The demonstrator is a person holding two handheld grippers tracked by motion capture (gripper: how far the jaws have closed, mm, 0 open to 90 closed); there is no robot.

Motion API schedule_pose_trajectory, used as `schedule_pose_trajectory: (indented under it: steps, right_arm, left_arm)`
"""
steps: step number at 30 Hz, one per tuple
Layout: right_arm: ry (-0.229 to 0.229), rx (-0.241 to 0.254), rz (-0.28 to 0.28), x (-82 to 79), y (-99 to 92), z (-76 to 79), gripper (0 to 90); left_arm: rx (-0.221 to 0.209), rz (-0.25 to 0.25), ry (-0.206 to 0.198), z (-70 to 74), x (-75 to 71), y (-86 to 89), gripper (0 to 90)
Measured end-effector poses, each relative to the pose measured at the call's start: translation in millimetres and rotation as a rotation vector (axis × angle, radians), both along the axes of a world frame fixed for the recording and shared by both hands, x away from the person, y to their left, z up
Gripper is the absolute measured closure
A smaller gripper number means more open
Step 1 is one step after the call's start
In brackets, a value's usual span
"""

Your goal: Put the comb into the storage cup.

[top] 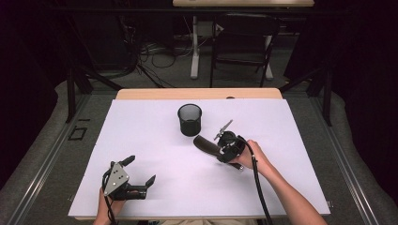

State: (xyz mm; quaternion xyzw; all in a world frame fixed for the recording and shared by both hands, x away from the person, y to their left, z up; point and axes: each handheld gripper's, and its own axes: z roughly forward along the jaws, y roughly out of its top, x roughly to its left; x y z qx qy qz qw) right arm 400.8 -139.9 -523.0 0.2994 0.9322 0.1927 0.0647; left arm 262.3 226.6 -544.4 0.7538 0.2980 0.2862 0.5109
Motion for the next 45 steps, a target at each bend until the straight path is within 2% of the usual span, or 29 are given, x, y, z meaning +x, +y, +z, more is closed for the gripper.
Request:
schedule_pose_trajectory:
  steps: [3,11,18,25,27,32,45]
  right_arm:
    - [0.018,-0.028,-0.007,2.9,3.9,-1.0,59.1]
    - [0.047,-0.063,-0.016,7.9,11.2,-6.5,63.3]
    - [0.051,-0.061,-0.026,9.6,12.6,-8.1,68.6]
    - [0.055,-0.03,-0.039,10.3,9.2,-8.3,72.4]
    - [0.066,-0.002,-0.04,10.1,6.1,-7.7,72.5]
    - [0.057,0.007,-0.04,7.7,3.0,-4.5,72.6]
    - [0.042,0.073,-0.037,-0.9,-9.1,0.5,72.7]
  left_arm:
    - [-0.003,0.0,0.001,-0.1,0.0,0.1,1.6]
    - [-0.006,-0.002,-0.001,0.2,0.0,0.5,1.6]
    - [-0.006,-0.002,0.001,0.2,0.0,0.8,1.6]
    - [-0.004,-0.004,0.0,0.4,-0.2,0.8,1.7]
    - [-0.004,-0.003,0.0,0.4,-0.3,0.9,1.7]
    - [-0.005,-0.003,0.001,0.5,-0.3,1.1,1.7]
    - [-0.005,-0.003,0.0,0.7,-0.5,1.4,1.7]
